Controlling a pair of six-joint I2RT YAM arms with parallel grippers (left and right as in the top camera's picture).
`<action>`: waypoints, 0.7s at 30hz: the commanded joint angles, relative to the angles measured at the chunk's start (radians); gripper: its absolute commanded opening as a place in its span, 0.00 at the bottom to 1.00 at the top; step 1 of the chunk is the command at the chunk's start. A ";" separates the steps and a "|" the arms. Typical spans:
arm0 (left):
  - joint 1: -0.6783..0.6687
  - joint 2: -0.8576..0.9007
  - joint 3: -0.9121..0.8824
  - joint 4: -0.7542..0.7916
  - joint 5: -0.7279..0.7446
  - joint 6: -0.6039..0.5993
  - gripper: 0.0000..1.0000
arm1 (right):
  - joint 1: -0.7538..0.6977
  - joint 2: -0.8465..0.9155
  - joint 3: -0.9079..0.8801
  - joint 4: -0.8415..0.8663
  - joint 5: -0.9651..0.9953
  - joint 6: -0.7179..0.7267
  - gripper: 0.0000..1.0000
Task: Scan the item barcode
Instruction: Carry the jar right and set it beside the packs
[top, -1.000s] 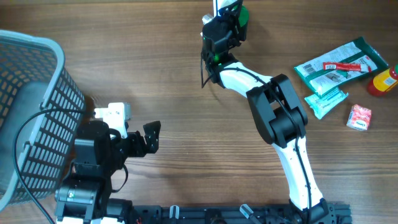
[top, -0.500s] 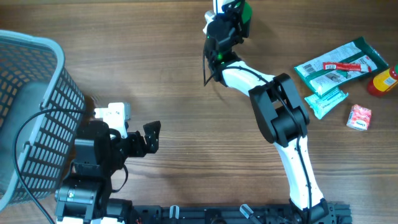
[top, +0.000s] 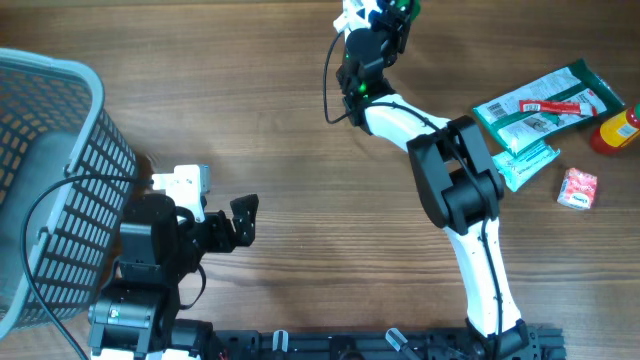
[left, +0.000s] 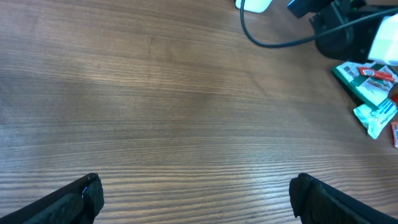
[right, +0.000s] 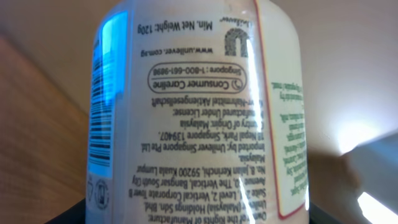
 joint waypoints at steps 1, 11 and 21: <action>0.003 -0.002 -0.001 0.003 -0.006 0.009 1.00 | -0.050 -0.213 0.028 -0.053 0.074 0.288 0.04; 0.003 -0.002 -0.001 0.003 -0.006 0.009 1.00 | -0.361 -0.712 0.028 -1.629 -0.852 1.538 0.04; 0.003 -0.002 -0.001 0.003 -0.006 0.009 1.00 | -0.846 -0.707 -0.002 -1.948 -1.258 1.645 0.04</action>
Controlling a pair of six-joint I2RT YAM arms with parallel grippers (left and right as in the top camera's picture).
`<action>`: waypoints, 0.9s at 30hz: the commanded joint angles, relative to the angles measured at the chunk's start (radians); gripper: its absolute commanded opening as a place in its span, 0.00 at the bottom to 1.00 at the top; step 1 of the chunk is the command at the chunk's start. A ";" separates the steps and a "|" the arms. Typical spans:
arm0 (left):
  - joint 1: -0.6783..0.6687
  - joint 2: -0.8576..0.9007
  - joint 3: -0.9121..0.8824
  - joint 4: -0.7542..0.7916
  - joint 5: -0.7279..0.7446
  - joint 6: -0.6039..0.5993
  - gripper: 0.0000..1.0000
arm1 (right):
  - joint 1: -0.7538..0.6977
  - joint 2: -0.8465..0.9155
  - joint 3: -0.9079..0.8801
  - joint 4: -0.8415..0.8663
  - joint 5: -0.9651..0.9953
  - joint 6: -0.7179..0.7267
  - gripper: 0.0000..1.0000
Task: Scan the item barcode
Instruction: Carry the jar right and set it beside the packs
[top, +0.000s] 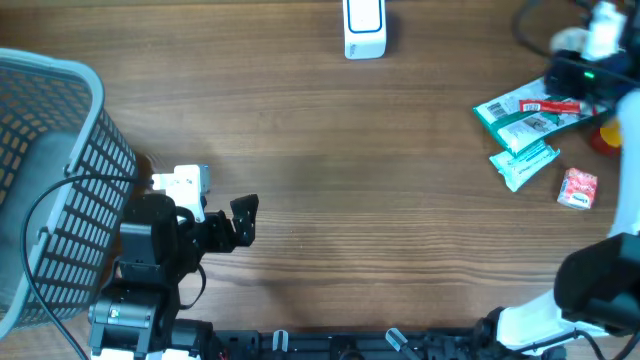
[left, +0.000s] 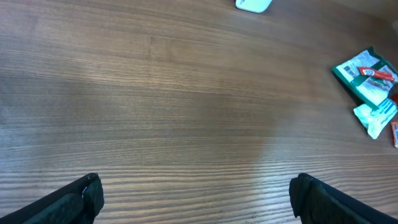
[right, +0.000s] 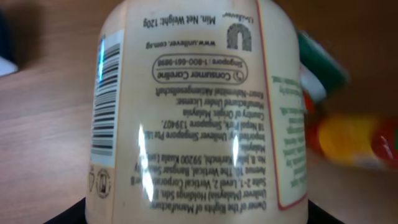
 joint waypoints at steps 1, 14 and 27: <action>0.003 -0.002 0.000 0.003 -0.006 0.009 1.00 | -0.086 -0.016 -0.006 -0.087 -0.066 0.053 0.04; 0.003 -0.002 0.000 0.003 -0.006 0.009 1.00 | -0.118 0.052 -0.012 -0.320 0.049 0.066 0.04; 0.003 -0.002 0.000 0.003 -0.006 0.009 1.00 | -0.164 0.219 -0.222 -0.204 0.057 0.081 0.04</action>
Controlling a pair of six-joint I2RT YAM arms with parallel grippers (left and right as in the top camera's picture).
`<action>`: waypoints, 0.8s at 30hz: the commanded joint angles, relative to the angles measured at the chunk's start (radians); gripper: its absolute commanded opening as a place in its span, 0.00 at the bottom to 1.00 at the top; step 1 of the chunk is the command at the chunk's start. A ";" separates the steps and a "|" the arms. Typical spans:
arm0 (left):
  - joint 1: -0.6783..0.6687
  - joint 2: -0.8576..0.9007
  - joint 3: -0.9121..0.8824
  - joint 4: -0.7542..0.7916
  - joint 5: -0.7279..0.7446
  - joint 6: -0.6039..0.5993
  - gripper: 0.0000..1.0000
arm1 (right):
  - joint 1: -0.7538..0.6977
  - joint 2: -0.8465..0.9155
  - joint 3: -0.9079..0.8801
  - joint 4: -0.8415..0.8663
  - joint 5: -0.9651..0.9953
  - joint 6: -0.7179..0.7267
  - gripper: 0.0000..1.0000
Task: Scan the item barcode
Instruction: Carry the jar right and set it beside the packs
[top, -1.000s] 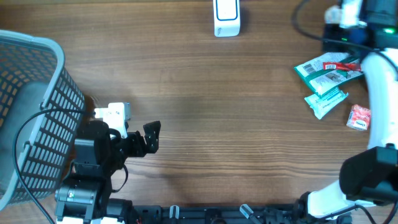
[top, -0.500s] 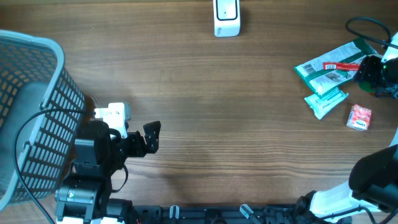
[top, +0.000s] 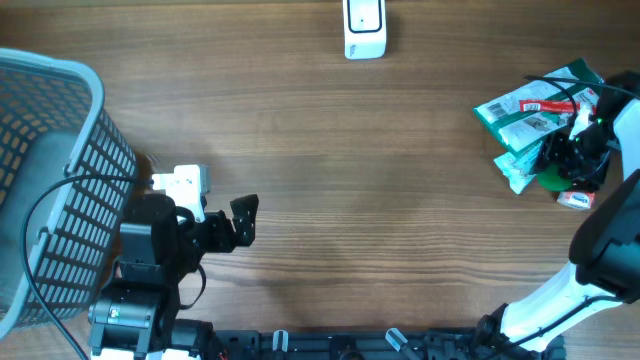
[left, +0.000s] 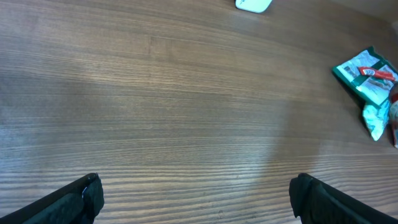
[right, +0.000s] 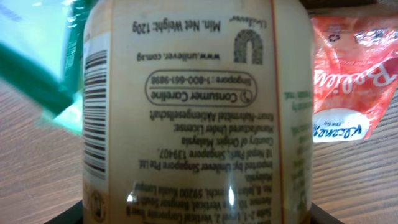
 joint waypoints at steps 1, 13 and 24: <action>0.003 -0.002 0.000 0.003 -0.006 0.009 1.00 | -0.039 0.016 -0.001 0.001 0.002 0.033 0.04; 0.003 -0.002 0.000 0.003 -0.006 0.009 1.00 | -0.067 0.011 0.093 -0.002 -0.151 0.058 1.00; 0.003 -0.002 0.000 0.003 -0.006 0.009 1.00 | 0.089 -0.340 0.297 -0.060 -0.314 0.055 1.00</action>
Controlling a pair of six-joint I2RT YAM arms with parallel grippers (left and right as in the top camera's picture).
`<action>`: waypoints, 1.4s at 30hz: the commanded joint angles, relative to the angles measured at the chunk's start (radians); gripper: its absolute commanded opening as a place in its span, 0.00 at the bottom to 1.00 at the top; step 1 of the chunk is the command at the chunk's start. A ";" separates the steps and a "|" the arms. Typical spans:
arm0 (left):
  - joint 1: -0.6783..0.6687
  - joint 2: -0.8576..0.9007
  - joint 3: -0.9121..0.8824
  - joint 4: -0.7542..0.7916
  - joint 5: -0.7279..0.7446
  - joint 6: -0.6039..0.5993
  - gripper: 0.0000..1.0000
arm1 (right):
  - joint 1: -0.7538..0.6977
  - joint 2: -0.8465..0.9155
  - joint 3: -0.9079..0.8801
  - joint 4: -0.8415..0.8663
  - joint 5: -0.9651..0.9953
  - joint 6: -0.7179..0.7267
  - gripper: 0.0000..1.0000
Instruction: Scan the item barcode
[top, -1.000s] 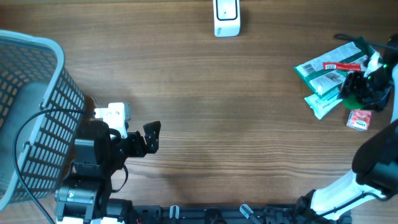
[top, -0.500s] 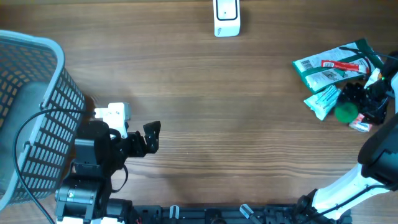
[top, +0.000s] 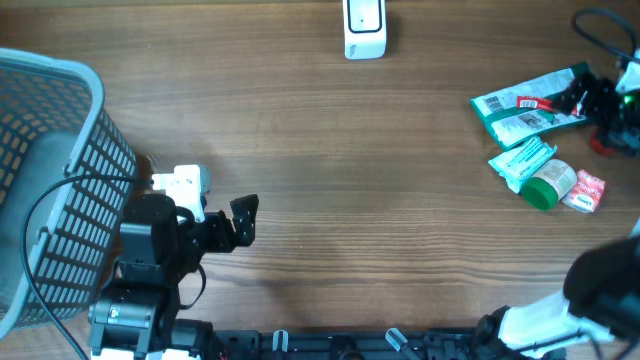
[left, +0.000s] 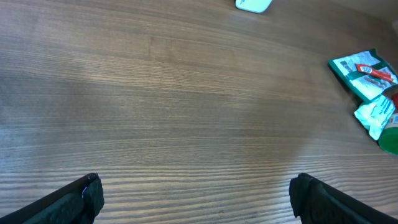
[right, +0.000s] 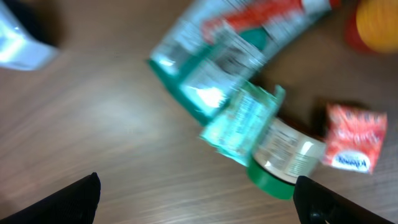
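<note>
The item is a beige jar with a green lid (right: 283, 158), lying on its side on the table among the packets (top: 548, 185). My right gripper (right: 199, 199) hangs open above it with nothing between its fingers, and shows at the far right (top: 590, 97). The white barcode scanner (top: 363, 25) stands at the far edge in the middle (left: 254, 5). My left gripper (left: 196, 199) is open over bare wood near the front left (top: 240, 220). The jar's lid shows at the right edge (left: 390, 138).
Next to the jar lie a teal sachet (right: 242, 124), a large green packet (right: 249, 50), a small red packet (right: 351, 143) and an orange-capped red bottle (right: 376, 25). A grey mesh basket (top: 60, 170) stands at the left edge.
My right gripper was shut on the jar low over the packets. Now the jar lies on the table beside the teal sachet, and the gripper is open and farther from it. The left arm is unmoved.
My right gripper held the jar at the scanner, blue light on its barcode label. Then it had the jar at the right side over the packets, then low beside the red packet. Now the jar lies released there. My left gripper stayed open throughout.
</note>
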 joint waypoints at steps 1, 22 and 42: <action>0.003 -0.002 0.000 0.003 -0.006 0.009 1.00 | 0.131 -0.149 0.029 0.008 -0.043 0.011 1.00; 0.003 -0.002 0.000 0.003 -0.006 0.009 1.00 | 0.427 -0.202 0.029 0.030 -0.040 0.013 1.00; 0.294 -0.635 -0.471 0.338 -0.072 0.058 1.00 | 0.426 -0.202 0.029 0.030 -0.040 0.013 1.00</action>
